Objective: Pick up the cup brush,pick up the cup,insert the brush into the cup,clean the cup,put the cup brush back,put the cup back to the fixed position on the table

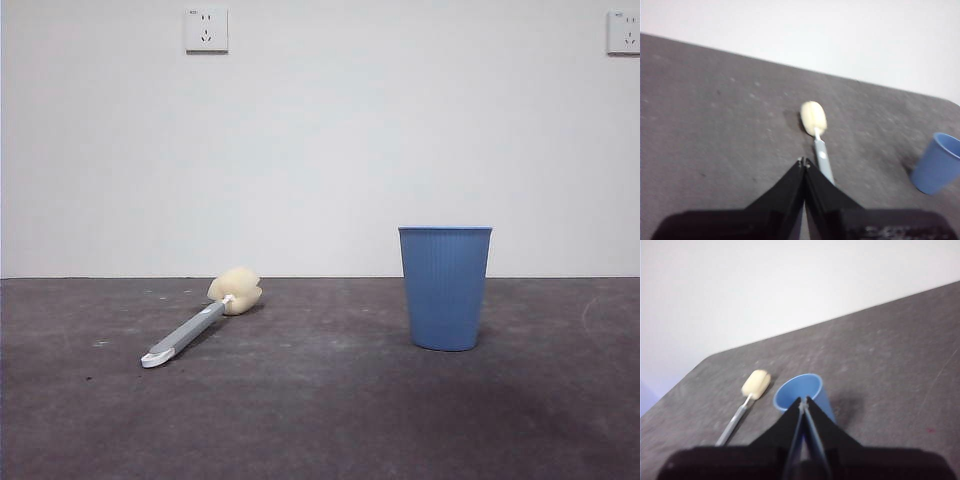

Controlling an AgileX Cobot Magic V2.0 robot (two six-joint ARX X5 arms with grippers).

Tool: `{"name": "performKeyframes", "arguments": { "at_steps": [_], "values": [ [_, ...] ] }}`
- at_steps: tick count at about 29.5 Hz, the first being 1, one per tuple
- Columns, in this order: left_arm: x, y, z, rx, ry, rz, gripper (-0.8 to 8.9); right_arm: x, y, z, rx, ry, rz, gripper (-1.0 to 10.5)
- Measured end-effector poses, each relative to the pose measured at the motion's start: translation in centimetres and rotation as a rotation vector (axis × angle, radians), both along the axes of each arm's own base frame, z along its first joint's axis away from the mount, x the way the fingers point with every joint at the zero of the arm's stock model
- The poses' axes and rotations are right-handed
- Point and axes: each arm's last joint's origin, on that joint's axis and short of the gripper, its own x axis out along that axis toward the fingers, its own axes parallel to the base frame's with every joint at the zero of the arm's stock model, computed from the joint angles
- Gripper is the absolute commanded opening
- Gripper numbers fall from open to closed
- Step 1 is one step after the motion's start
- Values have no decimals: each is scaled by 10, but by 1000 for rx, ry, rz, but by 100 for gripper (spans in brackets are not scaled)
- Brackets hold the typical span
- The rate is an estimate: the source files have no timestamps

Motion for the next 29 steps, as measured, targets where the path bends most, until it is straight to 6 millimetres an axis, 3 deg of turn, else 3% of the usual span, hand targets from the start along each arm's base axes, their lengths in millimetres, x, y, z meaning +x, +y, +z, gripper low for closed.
{"name": "performKeyframes", "arguments": {
  "at_steps": [12,22,23,26,27,29],
  "values": [
    [0,-6,63,68,227,-265,-7,2,9,63,-182,347,263,-12],
    [-4,-10,80,140,355,-442,3,-2,13,69,-325,524,401,31],
    [-4,-10,80,144,355,-441,51,-2,13,69,-329,520,402,107],
    [-5,-10,78,142,374,-438,478,-2,13,69,-330,520,403,543],
    [-5,-10,78,142,376,-438,512,-2,13,69,-328,522,402,623],
    [-5,-10,78,141,376,-438,511,-2,13,69,-327,522,402,631]
  ]
}}
